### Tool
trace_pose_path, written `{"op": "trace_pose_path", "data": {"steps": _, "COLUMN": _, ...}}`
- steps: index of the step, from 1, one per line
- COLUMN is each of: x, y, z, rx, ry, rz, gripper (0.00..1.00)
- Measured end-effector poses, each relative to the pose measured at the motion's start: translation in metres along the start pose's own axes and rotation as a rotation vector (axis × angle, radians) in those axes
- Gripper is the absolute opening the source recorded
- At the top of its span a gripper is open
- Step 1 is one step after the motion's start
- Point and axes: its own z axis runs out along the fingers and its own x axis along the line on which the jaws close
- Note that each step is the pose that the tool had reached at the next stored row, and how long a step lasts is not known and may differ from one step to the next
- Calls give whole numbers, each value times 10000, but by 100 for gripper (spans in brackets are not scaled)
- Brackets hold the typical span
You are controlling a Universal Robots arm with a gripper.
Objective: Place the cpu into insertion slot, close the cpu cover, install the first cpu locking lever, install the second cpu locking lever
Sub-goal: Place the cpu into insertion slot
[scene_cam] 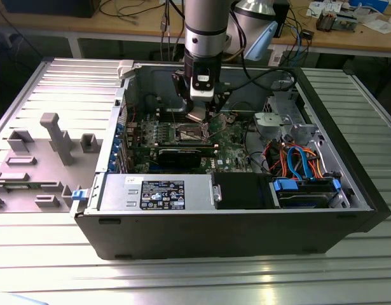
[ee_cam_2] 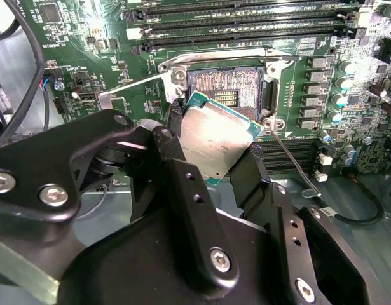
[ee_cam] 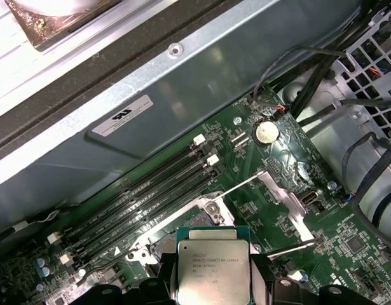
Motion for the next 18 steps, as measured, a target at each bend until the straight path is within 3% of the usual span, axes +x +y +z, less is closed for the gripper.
{"op": "trace_pose_path", "data": {"steps": 18, "x": 0, "y": -2, "z": 21, "rx": 15, "ry": -39, "rz": 396, "gripper": 55}}
